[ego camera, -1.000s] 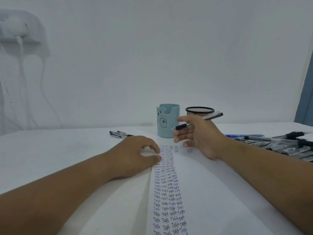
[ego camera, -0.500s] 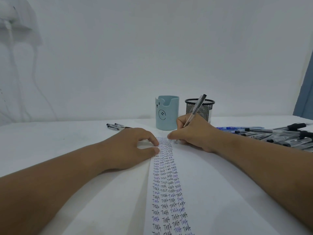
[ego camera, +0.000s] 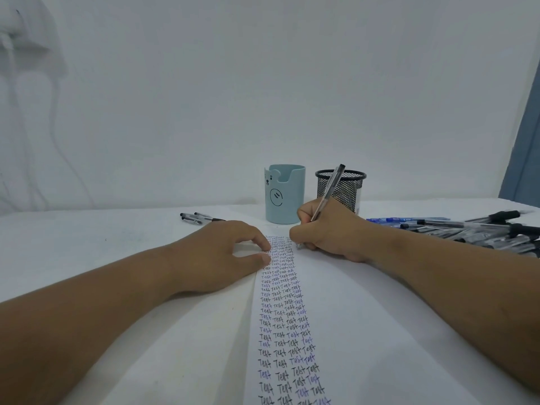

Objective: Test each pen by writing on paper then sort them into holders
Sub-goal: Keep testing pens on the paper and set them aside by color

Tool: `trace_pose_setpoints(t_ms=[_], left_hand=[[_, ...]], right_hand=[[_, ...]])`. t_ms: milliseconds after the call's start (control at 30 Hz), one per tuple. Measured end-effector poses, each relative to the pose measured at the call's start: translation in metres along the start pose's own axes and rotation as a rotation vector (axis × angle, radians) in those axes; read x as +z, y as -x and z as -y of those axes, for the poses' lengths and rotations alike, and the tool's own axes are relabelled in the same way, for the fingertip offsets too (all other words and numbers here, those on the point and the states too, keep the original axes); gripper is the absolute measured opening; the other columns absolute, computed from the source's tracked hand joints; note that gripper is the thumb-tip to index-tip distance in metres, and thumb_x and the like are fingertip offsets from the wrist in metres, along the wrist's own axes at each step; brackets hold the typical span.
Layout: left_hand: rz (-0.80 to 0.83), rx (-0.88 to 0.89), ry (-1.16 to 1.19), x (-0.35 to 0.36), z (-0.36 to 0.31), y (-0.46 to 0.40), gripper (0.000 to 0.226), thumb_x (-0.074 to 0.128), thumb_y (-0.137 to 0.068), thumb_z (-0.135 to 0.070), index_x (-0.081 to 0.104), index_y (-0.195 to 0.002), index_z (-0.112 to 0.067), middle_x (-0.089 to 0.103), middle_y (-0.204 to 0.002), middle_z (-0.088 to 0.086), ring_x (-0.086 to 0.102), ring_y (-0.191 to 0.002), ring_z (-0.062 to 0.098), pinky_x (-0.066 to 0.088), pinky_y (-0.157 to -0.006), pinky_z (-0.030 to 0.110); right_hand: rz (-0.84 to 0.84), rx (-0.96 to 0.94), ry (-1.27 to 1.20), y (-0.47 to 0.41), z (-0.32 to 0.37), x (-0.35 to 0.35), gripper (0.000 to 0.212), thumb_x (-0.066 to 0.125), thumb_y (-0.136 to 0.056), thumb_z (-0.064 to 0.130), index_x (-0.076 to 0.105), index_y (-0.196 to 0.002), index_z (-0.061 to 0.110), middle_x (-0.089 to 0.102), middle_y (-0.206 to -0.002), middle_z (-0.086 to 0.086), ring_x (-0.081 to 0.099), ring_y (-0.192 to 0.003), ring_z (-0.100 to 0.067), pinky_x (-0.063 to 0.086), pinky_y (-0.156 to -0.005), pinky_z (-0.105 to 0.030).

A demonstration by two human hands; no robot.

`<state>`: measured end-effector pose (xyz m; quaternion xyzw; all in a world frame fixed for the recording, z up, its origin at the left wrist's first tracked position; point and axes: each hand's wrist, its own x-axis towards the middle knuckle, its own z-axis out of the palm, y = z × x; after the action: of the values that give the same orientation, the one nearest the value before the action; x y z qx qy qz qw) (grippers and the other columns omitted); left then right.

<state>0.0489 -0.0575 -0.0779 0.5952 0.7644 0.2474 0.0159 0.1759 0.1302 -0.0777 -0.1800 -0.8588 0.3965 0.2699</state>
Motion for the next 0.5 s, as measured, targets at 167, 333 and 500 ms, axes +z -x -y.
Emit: trace_pose_setpoints(t_ms=[167, 333, 500], left_hand=[[0.005, -0.003, 0.002, -0.0006, 0.0002, 0.0001, 0.022, 0.062, -0.092, -0.052, 0.065, -0.112, -0.043, 0.057, -0.112, -0.034, 0.039, -0.102, -0.029, 0.029, -0.081, -0.002], [0.009, 0.016, 0.006, -0.0006, 0.0000, 0.0005, 0.022, 0.062, -0.093, -0.050, 0.066, -0.112, -0.041, 0.059, -0.114, -0.032, 0.039, -0.108, -0.027, 0.028, -0.082, -0.006], [0.009, 0.016, 0.007, -0.0008, -0.0009, 0.0006, 0.023, 0.061, -0.093, -0.050, 0.066, -0.113, -0.040, 0.058, -0.112, -0.033, 0.037, -0.099, -0.033, 0.028, -0.079, -0.007]], right_hand=[[-0.008, -0.017, 0.010, 0.0005, 0.0000, 0.0007, 0.037, 0.069, -0.076, 0.003, 0.042, -0.053, 0.016, 0.054, -0.049, -0.005, 0.054, -0.048, -0.013, 0.037, -0.053, -0.025], [-0.020, -0.038, 0.067, -0.0019, -0.0014, -0.0001, 0.040, 0.069, -0.073, 0.008, 0.039, -0.050, 0.019, 0.042, -0.054, -0.007, 0.042, -0.056, -0.018, 0.032, -0.059, -0.030], [-0.012, -0.032, -0.020, -0.0016, -0.0046, -0.0012, 0.042, 0.068, -0.074, 0.002, 0.038, -0.051, 0.020, 0.045, -0.055, -0.011, 0.047, -0.056, -0.021, 0.031, -0.054, -0.027]])
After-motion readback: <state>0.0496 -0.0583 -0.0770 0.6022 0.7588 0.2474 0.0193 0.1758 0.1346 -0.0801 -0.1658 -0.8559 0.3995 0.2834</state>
